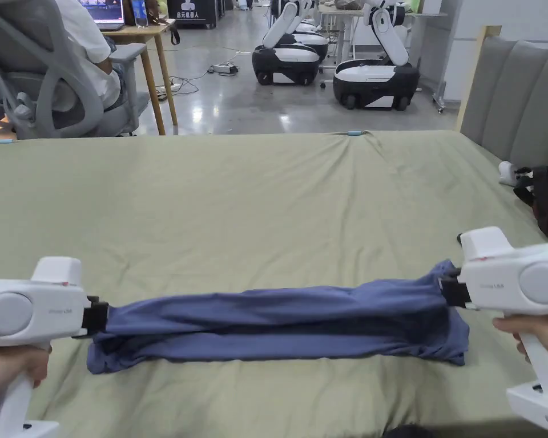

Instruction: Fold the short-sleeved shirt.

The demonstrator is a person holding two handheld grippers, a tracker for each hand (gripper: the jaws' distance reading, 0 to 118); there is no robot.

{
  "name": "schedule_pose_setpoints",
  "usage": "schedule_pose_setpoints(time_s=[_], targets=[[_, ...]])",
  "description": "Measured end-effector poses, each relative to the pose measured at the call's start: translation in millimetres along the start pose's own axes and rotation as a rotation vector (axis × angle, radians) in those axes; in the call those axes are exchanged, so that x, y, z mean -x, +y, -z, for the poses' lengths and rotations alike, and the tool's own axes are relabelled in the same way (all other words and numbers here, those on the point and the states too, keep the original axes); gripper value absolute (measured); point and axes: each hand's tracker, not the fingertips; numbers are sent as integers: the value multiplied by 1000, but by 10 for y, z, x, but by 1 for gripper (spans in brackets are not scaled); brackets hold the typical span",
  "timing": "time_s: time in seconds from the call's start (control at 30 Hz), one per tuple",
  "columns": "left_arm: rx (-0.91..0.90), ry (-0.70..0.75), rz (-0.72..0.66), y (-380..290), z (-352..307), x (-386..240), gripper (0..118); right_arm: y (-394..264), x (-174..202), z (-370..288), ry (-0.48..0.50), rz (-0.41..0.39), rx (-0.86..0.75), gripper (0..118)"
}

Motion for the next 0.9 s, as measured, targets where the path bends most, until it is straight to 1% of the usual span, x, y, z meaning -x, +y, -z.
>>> schedule_pose_setpoints(time_s=[0.03, 0.1, 0.13, 0.23, 0.33, 0.37, 0.4, 0.43, 0.5, 0.53, 0.57, 0.6, 0.63, 0.67, 0.7, 0.73, 0.77, 0.8, 0.83, 0.87, 0.9], targets=[[24, 2, 4, -109, 58, 0, 2, -106, 6, 44, 7, 0, 11, 0], [78, 56, 25, -265, 214, -9, 2, -247, 3, 218, 7, 8, 82, 0], [98, 68, 41, -335, 311, -3, 2, -311, -84, 378, -2, 20, 131, 0], [73, 70, 34, -420, 424, -41, 2, -448, -126, 741, -27, 2, 225, 0], [75, 84, 46, -358, 389, -62, 2, -464, -115, 793, -25, 12, 187, 1], [71, 85, 39, -340, 359, -55, 3, -424, -121, 747, -32, 25, 186, 5], [58, 77, 17, -333, 320, -33, 8, -410, -100, 648, -34, 36, 173, 9], [19, 74, -16, -322, 260, -14, 19, -383, -82, 555, -35, 45, 145, 21], [-57, 81, -39, -299, 170, 51, 90, -314, -12, 375, -51, 44, 97, 94], [-90, 84, -38, -281, 97, 53, 118, -268, 95, 214, -76, 49, 43, 118], [-153, 85, -16, -262, -69, 20, 108, -222, 132, 11, -68, 52, -60, 115], [-183, 54, -36, -238, -170, 0, 104, -185, 176, -102, -55, 57, -92, 109], [-195, 63, -16, -231, -298, -63, 105, -158, 229, -231, -51, 70, -135, 107], [-208, 77, -7, -235, -432, -116, 100, -165, 364, -358, -57, 84, -201, 101], [-222, 78, 0, -246, -511, -141, 87, -188, 416, -442, -54, 84, -244, 87], [-257, 69, 2, -279, -615, -168, 63, -216, 478, -535, -36, 64, -287, 65], [-277, 42, -5, -301, -687, -184, 22, -240, 537, -603, -30, 43, -305, 27], [-287, 26, -16, -323, -734, -179, 0, -272, 634, -588, -36, 44, -289, 7], [-288, 24, -59, -342, -770, -158, 0, -291, 684, -624, -40, 49, -285, 5], [-272, 24, -83, -345, -811, -131, 0, -310, 707, -674, -20, 64, -286, 5], [-258, 6, -92, -341, -806, -62, 0, -324, 730, -712, 35, 79, -279, 4]])
